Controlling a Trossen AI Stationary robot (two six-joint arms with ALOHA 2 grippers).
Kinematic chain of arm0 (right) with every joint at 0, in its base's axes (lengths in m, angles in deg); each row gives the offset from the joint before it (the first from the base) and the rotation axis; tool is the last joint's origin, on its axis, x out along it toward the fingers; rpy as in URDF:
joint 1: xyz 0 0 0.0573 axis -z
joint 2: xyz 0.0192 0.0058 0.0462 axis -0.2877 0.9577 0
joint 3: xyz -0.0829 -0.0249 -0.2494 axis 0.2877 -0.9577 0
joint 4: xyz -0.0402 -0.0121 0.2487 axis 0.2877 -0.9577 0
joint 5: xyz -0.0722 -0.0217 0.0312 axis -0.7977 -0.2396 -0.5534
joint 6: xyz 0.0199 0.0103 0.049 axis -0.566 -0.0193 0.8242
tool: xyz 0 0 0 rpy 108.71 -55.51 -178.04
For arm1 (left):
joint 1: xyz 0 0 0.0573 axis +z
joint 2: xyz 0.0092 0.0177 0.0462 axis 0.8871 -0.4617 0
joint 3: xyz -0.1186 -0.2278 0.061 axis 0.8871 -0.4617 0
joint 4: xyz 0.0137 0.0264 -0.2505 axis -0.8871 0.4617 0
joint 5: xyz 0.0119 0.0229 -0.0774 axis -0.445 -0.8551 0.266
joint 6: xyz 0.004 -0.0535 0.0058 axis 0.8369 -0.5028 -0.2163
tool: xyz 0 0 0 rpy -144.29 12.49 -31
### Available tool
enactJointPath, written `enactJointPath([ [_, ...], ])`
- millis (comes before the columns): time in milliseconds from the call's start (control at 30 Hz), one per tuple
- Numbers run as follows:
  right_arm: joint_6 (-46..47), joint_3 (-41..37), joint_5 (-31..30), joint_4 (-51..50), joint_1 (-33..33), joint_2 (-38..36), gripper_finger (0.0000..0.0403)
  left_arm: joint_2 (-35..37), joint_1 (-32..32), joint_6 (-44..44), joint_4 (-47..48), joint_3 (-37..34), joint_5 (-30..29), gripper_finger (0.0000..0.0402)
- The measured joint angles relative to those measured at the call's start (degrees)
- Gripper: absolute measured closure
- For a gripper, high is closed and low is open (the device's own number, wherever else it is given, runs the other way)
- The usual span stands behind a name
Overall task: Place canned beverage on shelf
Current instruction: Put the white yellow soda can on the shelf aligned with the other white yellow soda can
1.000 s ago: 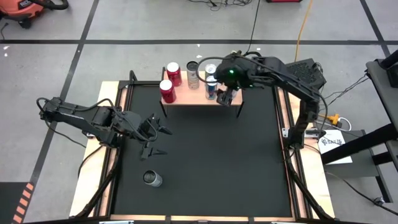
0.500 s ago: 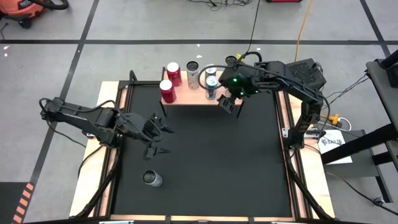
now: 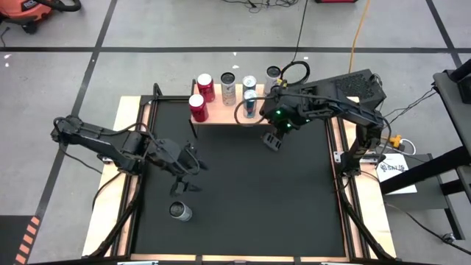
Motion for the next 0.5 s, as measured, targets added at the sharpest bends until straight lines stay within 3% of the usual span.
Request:
enactJointPath([
  [200, 0.1, 0.0, 0.0, 0.0, -0.2, -0.1, 0.0095, 0.0, -0.6, -3.5, -1.5, 0.0, 6.3, 0.001],
  [500, 1.8, 0.0, 3.3, 0.0, -0.2, -0.3, 0.0095, 0.0, -1.7, -5.7, -1.4, 0.0, 7.2, 0.001],
])
